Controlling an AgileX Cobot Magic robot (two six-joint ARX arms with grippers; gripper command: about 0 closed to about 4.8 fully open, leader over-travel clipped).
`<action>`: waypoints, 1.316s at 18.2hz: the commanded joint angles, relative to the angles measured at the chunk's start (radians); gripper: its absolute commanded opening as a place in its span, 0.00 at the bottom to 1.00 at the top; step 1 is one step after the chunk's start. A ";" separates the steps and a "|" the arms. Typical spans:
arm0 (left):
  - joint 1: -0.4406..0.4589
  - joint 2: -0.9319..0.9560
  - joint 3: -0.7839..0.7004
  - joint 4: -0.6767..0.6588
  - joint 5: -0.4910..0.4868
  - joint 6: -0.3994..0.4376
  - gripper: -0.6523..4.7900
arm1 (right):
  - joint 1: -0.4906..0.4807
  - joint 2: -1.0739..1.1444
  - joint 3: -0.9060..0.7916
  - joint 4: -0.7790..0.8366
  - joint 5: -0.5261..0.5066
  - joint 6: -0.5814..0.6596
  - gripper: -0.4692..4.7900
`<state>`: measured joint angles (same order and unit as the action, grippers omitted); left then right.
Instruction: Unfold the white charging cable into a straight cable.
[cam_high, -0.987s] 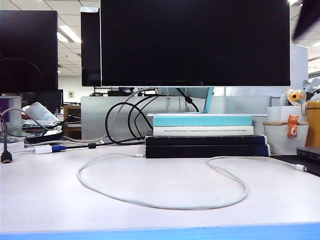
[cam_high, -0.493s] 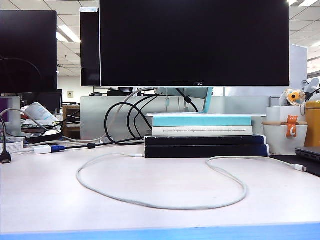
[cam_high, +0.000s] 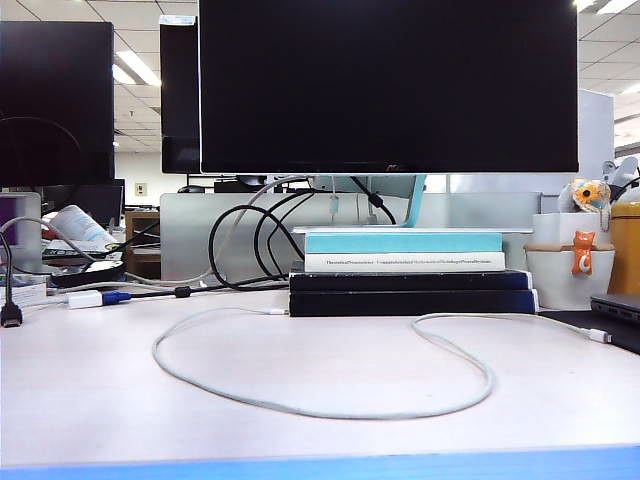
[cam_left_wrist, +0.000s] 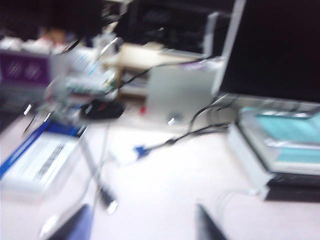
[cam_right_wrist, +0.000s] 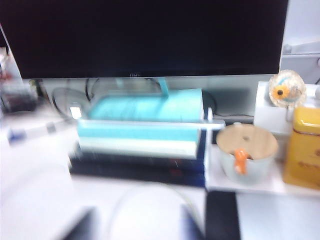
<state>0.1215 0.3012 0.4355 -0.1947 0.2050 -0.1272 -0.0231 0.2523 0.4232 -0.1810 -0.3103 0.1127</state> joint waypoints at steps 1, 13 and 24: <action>0.000 -0.118 -0.114 -0.013 -0.033 -0.012 0.62 | 0.001 -0.170 -0.100 0.134 0.003 0.076 0.08; -0.002 -0.300 -0.344 -0.032 0.110 0.133 0.11 | 0.048 -0.251 -0.425 0.193 0.259 0.200 0.08; -0.002 -0.300 -0.344 0.009 0.184 0.111 0.11 | 0.048 -0.248 -0.424 0.186 0.233 0.190 0.08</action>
<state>0.1200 0.0055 0.0883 -0.1986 0.4015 -0.0162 0.0250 0.0048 0.0109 -0.0143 -0.0826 0.3050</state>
